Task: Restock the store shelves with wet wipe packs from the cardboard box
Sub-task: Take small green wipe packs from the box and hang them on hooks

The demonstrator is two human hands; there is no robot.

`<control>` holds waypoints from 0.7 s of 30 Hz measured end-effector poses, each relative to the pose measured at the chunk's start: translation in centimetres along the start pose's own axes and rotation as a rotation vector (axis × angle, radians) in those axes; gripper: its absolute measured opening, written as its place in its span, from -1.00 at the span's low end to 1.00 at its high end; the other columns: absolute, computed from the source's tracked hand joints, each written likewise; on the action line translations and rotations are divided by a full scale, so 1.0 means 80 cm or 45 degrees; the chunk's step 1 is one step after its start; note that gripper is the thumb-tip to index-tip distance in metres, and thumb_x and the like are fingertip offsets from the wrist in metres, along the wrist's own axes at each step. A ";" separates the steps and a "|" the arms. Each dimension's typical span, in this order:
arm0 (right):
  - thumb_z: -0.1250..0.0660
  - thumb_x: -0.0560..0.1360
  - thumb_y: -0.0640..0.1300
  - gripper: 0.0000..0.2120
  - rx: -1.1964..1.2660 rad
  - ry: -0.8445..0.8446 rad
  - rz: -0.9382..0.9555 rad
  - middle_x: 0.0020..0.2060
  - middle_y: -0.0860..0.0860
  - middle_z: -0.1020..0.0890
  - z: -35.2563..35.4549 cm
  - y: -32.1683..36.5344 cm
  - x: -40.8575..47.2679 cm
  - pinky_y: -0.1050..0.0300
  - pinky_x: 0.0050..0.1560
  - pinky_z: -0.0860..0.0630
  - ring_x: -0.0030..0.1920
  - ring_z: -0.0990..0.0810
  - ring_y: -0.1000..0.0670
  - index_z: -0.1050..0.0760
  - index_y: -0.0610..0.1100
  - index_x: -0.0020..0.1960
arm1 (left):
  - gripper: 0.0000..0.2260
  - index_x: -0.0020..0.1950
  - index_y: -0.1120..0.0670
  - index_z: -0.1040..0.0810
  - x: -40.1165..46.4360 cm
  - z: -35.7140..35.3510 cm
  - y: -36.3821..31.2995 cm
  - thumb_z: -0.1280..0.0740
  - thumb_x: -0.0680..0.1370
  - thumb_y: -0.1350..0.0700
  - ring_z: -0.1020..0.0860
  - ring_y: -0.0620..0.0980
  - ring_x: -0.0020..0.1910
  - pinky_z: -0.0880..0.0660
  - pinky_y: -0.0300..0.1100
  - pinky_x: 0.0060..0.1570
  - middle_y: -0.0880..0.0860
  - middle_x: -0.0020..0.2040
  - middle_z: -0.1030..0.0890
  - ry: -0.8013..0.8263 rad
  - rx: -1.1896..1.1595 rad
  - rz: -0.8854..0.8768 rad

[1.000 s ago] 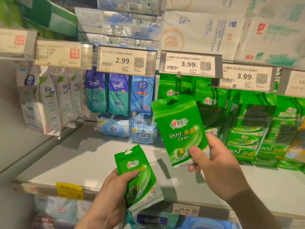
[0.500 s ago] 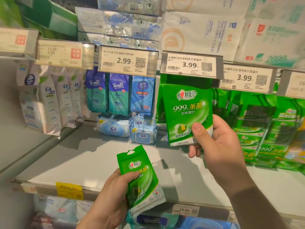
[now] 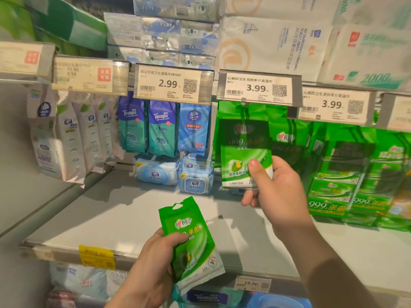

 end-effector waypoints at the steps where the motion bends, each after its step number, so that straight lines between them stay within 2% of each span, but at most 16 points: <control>1: -0.32 0.64 0.05 -0.74 -0.007 -0.012 -0.008 -0.24 -0.22 -0.67 -0.003 -0.002 0.003 -0.11 -0.27 -0.52 -0.43 -0.66 -0.15 -0.46 -0.15 0.11 | -0.74 0.22 0.24 -0.56 0.001 -0.001 0.001 -0.27 0.57 0.40 -0.70 0.14 -0.31 -0.57 -0.18 -0.46 0.27 -0.03 -0.73 0.012 0.012 0.003; 4: -0.33 0.64 0.04 -0.73 0.021 -0.026 -0.055 -0.32 -0.08 -0.66 -0.011 -0.008 0.009 -0.07 -0.32 -0.54 -0.38 -0.71 -0.18 -0.41 -0.16 0.00 | -0.72 0.24 0.23 -0.56 0.002 -0.003 0.004 -0.25 0.56 0.40 -0.68 0.23 -0.14 -0.59 -0.07 -0.18 0.30 0.03 -0.71 0.042 0.054 0.004; 5: -0.33 0.64 0.04 -0.74 0.031 -0.015 -0.073 -0.36 0.00 -0.65 -0.015 -0.010 0.009 -0.03 -0.33 -0.54 -0.36 -0.72 -0.18 -0.40 -0.15 -0.03 | -0.72 0.24 0.23 -0.56 0.002 -0.002 0.004 -0.25 0.57 0.40 -0.67 0.24 -0.12 -0.58 -0.05 -0.15 0.31 0.03 -0.71 0.047 0.060 0.001; 7: -0.31 0.64 0.05 -0.73 0.023 0.018 -0.114 -0.35 0.05 -0.68 -0.020 -0.017 0.007 -0.01 -0.31 -0.57 -0.34 -0.72 -0.16 -0.40 -0.16 -0.01 | -0.74 0.21 0.21 -0.57 0.000 -0.004 0.003 -0.25 0.57 0.39 -0.68 0.21 -0.17 -0.61 -0.08 -0.22 0.29 0.01 -0.72 0.065 0.075 -0.007; 9: -0.31 0.65 0.05 -0.73 0.016 0.043 -0.168 -0.28 -0.07 -0.72 -0.020 -0.031 0.003 0.01 -0.32 -0.56 -0.37 -0.70 -0.12 -0.42 -0.17 -0.01 | -0.76 0.22 0.20 -0.58 -0.003 -0.007 0.000 -0.26 0.59 0.37 -0.69 0.19 -0.20 -0.60 -0.09 -0.24 0.27 0.02 -0.72 0.098 0.086 -0.029; 11: -0.31 0.65 0.00 -0.79 0.019 0.067 -0.259 -0.18 -0.13 -0.72 -0.017 -0.053 -0.006 0.03 -0.36 -0.53 -0.40 -0.68 -0.11 -0.48 -0.16 0.02 | -0.76 0.24 0.19 -0.58 -0.006 -0.011 -0.007 -0.29 0.60 0.34 -0.70 0.19 -0.15 -0.59 -0.10 -0.23 0.26 0.04 -0.72 0.135 0.101 -0.079; 15: -0.29 0.66 -0.05 -0.83 -0.051 0.227 -0.452 -0.15 -0.12 -0.72 -0.011 -0.099 -0.048 0.14 -0.45 -0.46 -0.41 -0.63 -0.06 -0.51 -0.15 0.10 | -0.76 0.24 0.17 -0.58 -0.012 -0.029 -0.019 -0.32 0.59 0.33 -0.72 0.20 -0.02 -0.66 -0.05 -0.15 0.22 0.07 -0.72 0.255 0.160 -0.176; 17: -0.25 0.68 -0.02 -0.82 -0.122 0.355 -0.477 -0.15 -0.07 -0.73 -0.007 -0.114 -0.073 0.09 -0.40 -0.50 -0.36 -0.65 -0.07 -0.54 -0.11 0.12 | -0.72 0.26 0.16 -0.57 -0.016 -0.046 -0.023 -0.33 0.57 0.34 -0.71 0.20 0.04 -0.65 -0.01 -0.04 0.20 0.10 -0.72 0.327 0.216 -0.229; 19: -0.24 0.67 0.05 -0.79 -0.184 0.470 -0.436 -0.14 -0.05 -0.72 -0.002 -0.116 -0.093 -0.08 -0.29 -0.57 -0.32 -0.67 -0.13 -0.58 -0.03 0.13 | -0.70 0.28 0.14 -0.57 -0.019 -0.067 -0.024 -0.34 0.56 0.34 -0.70 0.21 0.10 -0.61 0.05 0.09 0.19 0.12 -0.72 0.403 0.263 -0.266; 21: -0.29 0.64 0.11 -0.79 -0.208 0.584 -0.406 -0.11 -0.07 -0.72 0.002 -0.113 -0.108 -0.07 -0.25 -0.58 -0.26 -0.71 -0.22 -0.57 0.04 0.17 | -0.69 0.29 0.12 -0.56 -0.021 -0.089 -0.024 -0.34 0.56 0.33 -0.69 0.21 0.11 -0.62 0.05 0.07 0.18 0.14 -0.71 0.475 0.292 -0.300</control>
Point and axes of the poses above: each hand's wrist, its own x-axis towards the middle knuckle, its own z-axis out of the back of the hand, y = z × x, the point moved 9 cm from there along x, towards the middle knuckle
